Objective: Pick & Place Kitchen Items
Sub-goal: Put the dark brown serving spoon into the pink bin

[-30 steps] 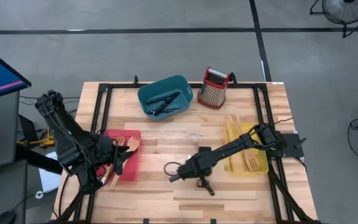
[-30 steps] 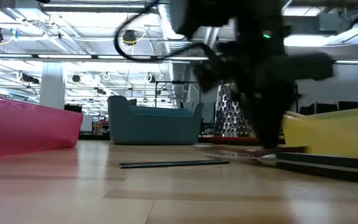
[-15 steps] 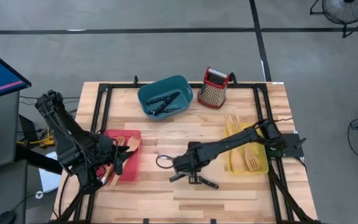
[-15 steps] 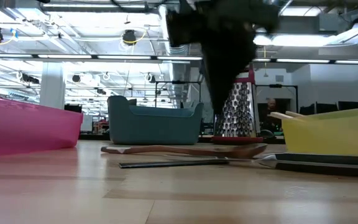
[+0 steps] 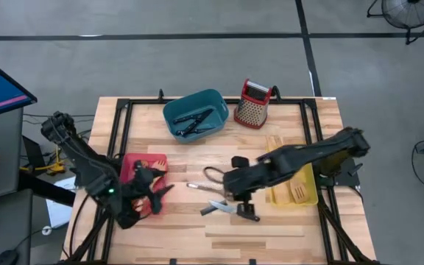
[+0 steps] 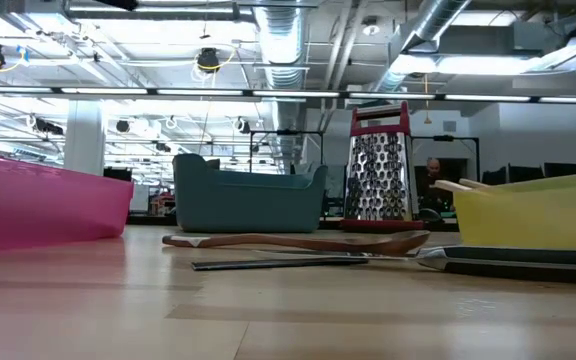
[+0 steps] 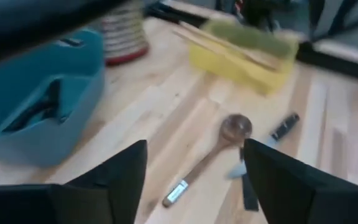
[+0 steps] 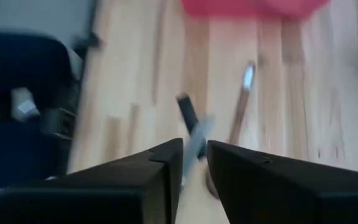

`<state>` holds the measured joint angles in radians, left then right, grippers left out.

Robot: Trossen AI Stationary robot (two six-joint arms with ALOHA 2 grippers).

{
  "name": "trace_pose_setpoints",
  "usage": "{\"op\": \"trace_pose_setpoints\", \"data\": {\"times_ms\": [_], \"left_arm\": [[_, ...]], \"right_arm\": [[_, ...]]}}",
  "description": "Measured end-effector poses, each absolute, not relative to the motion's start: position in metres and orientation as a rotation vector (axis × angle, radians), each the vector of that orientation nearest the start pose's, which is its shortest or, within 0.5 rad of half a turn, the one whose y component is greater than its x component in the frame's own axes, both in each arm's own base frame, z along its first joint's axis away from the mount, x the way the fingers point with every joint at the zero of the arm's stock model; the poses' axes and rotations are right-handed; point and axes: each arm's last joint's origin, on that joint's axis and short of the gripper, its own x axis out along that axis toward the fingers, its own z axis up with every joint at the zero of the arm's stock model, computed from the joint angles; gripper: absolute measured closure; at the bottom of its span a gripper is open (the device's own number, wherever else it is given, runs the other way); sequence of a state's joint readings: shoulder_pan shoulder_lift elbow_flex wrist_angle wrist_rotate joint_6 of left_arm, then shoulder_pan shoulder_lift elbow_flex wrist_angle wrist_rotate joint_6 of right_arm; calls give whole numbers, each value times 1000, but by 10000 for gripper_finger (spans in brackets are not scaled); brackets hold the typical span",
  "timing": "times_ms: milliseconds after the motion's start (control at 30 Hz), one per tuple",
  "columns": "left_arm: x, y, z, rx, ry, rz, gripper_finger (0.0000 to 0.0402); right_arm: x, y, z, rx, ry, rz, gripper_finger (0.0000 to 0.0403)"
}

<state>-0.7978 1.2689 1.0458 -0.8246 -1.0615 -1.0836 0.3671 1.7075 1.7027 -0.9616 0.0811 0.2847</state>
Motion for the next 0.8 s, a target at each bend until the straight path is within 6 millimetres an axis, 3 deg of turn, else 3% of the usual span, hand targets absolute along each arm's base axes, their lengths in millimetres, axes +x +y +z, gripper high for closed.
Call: {"op": "trace_pose_setpoints", "data": {"times_ms": [200,367,600,800], "left_arm": [[245,-142,281,-83,539,263,132],[293,-125,255,34,626,62,135],[327,-92,210,138,788,-5,139],[341,-80,179,169,882,-70,142]], "right_arm": [[294,133,391,34,780,123,315],[271,143,406,18,713,98,315],[256,164,407,-7,706,149,316],[250,172,407,-36,689,138,316]]}}
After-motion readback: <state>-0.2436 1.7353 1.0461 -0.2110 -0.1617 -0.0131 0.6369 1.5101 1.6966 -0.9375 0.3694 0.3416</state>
